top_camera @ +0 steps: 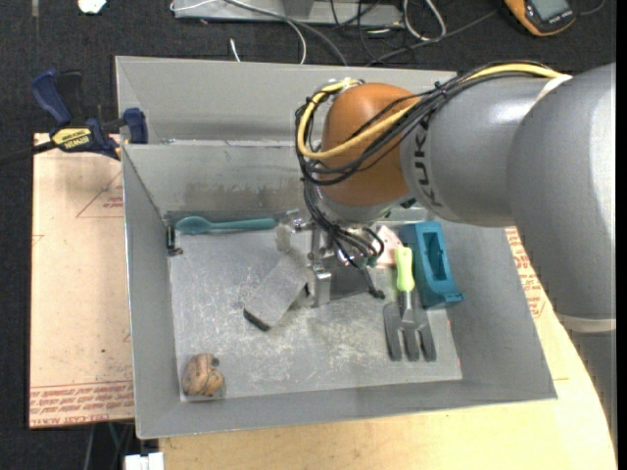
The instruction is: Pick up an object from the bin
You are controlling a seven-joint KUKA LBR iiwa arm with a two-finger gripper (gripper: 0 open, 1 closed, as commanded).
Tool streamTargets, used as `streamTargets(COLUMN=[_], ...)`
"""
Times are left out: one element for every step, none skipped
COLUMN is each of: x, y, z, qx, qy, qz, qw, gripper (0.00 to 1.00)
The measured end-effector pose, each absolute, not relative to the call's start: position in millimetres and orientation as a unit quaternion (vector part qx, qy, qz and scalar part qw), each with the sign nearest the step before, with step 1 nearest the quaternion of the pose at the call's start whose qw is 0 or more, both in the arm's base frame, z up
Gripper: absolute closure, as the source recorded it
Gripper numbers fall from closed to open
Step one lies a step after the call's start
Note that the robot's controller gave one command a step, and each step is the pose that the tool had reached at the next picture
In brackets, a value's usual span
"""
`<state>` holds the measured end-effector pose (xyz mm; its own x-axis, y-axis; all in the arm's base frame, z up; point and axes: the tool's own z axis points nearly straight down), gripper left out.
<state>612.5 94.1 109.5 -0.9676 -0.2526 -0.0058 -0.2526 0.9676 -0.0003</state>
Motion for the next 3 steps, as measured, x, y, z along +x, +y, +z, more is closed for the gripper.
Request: streamTargets(x=[616.9,614.5,614.4], y=[54.1,88.8,88.7], z=[70.5,70.8,70.8], qx=[-0.199,-0.249,-0.249], qy=[0.980,0.969,0.969], qz=[0.002,0.001,0.001], qw=[0.010,0.008,0.008], gripper=[0.00,1.00,1.00])
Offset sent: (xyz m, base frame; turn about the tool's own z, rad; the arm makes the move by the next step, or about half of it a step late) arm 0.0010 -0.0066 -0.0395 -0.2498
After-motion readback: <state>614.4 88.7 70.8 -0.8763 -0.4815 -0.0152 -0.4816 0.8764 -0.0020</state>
